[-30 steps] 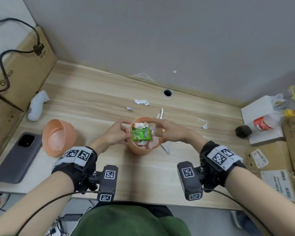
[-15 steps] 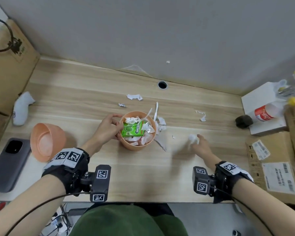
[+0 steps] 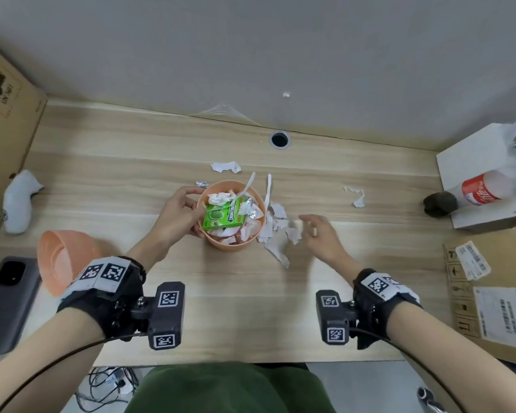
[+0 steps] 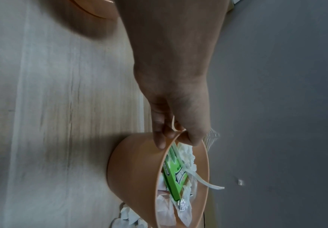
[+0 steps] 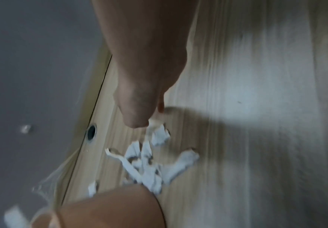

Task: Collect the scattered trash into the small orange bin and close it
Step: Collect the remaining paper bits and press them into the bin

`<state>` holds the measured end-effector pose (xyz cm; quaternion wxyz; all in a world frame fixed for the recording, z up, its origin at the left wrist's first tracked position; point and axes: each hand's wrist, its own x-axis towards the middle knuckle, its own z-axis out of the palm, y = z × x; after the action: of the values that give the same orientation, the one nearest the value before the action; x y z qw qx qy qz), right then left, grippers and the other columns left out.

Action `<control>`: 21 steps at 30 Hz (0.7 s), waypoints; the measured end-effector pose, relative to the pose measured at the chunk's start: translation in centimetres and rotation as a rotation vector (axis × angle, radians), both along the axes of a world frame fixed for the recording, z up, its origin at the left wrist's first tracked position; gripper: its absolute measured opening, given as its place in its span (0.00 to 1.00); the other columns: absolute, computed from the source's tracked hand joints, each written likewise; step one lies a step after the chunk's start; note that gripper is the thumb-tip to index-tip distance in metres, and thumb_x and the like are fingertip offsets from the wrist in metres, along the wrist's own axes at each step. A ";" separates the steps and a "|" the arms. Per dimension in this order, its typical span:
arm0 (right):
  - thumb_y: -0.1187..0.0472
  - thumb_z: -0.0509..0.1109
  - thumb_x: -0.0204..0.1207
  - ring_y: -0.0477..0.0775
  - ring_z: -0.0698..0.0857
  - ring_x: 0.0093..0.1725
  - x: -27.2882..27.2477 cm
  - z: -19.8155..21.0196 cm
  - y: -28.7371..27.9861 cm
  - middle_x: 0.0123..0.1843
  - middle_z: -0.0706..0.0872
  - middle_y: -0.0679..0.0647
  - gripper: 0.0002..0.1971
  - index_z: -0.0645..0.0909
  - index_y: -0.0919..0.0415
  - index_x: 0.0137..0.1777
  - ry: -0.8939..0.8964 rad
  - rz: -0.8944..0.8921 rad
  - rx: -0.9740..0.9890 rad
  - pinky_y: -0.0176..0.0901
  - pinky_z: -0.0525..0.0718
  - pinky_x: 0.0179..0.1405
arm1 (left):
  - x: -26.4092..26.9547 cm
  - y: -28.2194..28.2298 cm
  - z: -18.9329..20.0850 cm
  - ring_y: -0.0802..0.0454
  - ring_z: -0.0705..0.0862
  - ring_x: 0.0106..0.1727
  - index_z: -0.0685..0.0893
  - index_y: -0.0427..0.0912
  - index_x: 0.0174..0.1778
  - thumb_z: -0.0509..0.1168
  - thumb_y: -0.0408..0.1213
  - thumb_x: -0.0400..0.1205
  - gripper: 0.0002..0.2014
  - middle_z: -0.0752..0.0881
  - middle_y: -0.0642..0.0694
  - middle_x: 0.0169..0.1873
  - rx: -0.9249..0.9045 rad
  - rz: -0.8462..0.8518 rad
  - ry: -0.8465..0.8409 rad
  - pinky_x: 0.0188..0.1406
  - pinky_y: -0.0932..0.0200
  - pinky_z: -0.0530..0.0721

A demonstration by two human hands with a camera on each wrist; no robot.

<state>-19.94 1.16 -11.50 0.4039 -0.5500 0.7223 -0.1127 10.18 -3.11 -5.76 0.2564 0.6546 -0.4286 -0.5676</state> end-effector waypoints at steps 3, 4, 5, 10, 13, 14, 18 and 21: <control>0.72 0.62 0.75 0.62 0.64 0.79 -3.9 0.2 -1.8 0.78 0.66 0.65 0.28 0.67 0.63 0.77 0.083 -0.216 -0.056 0.49 0.63 0.77 | 0.0 -0.4 -0.1 0.56 0.81 0.19 0.77 0.44 0.68 0.63 0.25 0.79 0.21 0.79 0.42 0.41 -0.003 -0.001 -0.011 0.24 0.58 0.86; 0.70 0.63 0.76 0.61 0.59 0.81 -5.2 0.0 -2.2 0.80 0.61 0.65 0.29 0.64 0.62 0.78 0.118 -0.296 -0.048 0.49 0.61 0.78 | 0.1 -0.5 -0.2 0.56 0.81 0.19 0.77 0.45 0.68 0.63 0.25 0.79 0.21 0.79 0.41 0.42 -0.002 0.001 -0.014 0.24 0.58 0.86; 0.68 0.64 0.76 0.61 0.56 0.82 -6.1 0.1 -2.5 0.82 0.57 0.65 0.31 0.61 0.61 0.79 0.128 -0.376 -0.039 0.49 0.59 0.78 | 0.1 -0.6 -0.3 0.56 0.81 0.20 0.77 0.46 0.68 0.63 0.26 0.79 0.22 0.80 0.40 0.43 0.000 0.001 -0.014 0.24 0.58 0.86; 0.63 0.66 0.75 0.60 0.54 0.83 -7.8 -0.7 -3.6 0.84 0.50 0.59 0.35 0.53 0.58 0.80 0.101 -0.433 0.049 0.53 0.59 0.78 | 0.0 -0.8 -0.8 0.55 0.81 0.20 0.78 0.47 0.68 0.63 0.27 0.80 0.21 0.79 0.39 0.45 0.000 0.016 -0.010 0.22 0.60 0.84; 0.63 0.63 0.75 0.66 0.47 0.83 -7.1 -2.2 -5.1 0.84 0.48 0.64 0.30 0.60 0.56 0.77 0.191 -0.281 0.087 0.60 0.50 0.81 | 0.1 -0.8 -0.9 0.54 0.82 0.22 0.78 0.48 0.69 0.63 0.27 0.79 0.23 0.80 0.41 0.45 0.012 0.016 -0.011 0.24 0.59 0.85; 0.63 0.62 0.75 0.67 0.46 0.83 -6.6 -2.5 -5.5 0.84 0.48 0.66 0.30 0.60 0.57 0.78 0.216 -0.234 0.088 0.61 0.49 0.82 | 0.2 -0.8 -0.9 0.53 0.82 0.23 0.78 0.49 0.69 0.63 0.27 0.79 0.23 0.80 0.41 0.45 0.020 0.016 -0.011 0.26 0.57 0.85; 0.59 0.56 0.80 0.66 0.44 0.84 -2.9 -3.1 -6.9 0.86 0.46 0.64 0.28 0.57 0.60 0.80 0.186 0.006 0.027 0.63 0.50 0.82 | 0.2 -0.7 -0.9 0.52 0.82 0.24 0.79 0.50 0.68 0.63 0.26 0.78 0.24 0.81 0.43 0.45 0.035 0.030 0.002 0.28 0.55 0.86; 0.59 0.56 0.82 0.61 0.44 0.85 0.8 -2.6 -7.0 0.86 0.50 0.60 0.27 0.57 0.60 0.81 0.111 0.217 -0.008 0.56 0.45 0.83 | 0.2 -0.6 -0.8 0.55 0.82 0.23 0.78 0.50 0.68 0.63 0.24 0.78 0.24 0.79 0.45 0.43 0.037 0.038 0.012 0.29 0.55 0.86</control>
<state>-19.18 -5.85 -14.13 0.3708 -0.6321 0.6792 -0.0407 10.39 -3.76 -6.55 0.2574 0.6636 -0.4040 -0.5745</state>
